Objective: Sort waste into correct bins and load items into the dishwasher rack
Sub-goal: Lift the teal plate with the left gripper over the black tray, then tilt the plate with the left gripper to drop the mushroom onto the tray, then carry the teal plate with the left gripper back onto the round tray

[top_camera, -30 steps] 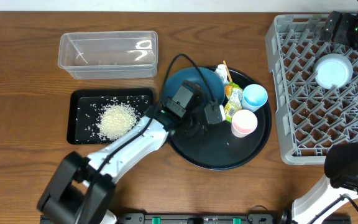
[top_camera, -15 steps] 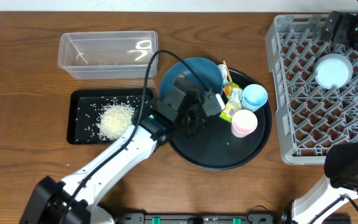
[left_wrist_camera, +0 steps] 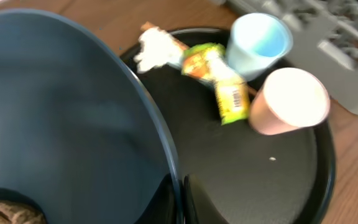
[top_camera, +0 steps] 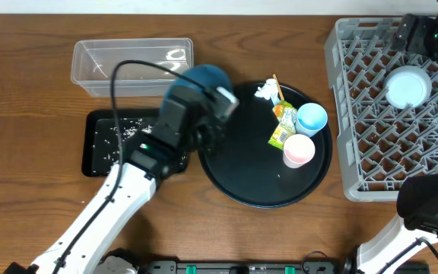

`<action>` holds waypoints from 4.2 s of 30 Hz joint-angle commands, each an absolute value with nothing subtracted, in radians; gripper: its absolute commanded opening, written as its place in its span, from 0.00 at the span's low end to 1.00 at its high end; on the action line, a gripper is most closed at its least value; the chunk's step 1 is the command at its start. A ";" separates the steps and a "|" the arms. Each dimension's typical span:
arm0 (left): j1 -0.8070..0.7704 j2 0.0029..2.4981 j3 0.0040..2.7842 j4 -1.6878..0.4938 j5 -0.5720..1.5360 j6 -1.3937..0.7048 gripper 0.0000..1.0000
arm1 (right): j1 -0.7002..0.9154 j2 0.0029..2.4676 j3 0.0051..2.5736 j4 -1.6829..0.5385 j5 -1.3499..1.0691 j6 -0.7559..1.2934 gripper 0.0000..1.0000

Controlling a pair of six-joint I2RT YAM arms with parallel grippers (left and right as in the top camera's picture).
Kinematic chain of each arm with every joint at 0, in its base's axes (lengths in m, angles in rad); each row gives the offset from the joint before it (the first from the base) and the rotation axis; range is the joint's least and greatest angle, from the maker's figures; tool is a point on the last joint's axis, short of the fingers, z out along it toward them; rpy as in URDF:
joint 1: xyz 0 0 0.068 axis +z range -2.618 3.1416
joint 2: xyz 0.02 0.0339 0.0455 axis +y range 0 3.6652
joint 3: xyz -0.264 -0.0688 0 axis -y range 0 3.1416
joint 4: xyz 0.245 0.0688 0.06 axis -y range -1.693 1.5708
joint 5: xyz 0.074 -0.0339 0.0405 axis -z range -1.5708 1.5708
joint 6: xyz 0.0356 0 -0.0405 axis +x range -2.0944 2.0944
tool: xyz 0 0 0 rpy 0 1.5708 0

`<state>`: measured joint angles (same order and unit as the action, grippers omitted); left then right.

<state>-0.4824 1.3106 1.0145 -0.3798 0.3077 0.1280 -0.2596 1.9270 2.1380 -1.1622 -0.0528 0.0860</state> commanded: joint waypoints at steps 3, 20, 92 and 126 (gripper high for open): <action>-0.387 1.292 1.027 -0.392 0.314 -0.107 0.06 | -0.268 1.917 2.146 -1.163 -0.056 0.073 0.99; -0.149 1.292 1.027 -0.385 0.855 -0.121 0.06 | -0.268 1.917 2.146 -1.163 -0.056 0.073 0.99; 0.487 1.203 0.920 -0.640 1.474 -0.275 0.06 | -0.274 1.917 2.146 -1.163 -0.056 0.073 0.99; 0.011 0.956 0.918 -0.515 0.873 -0.201 0.06 | -0.276 1.917 2.146 -1.163 -0.056 0.073 0.99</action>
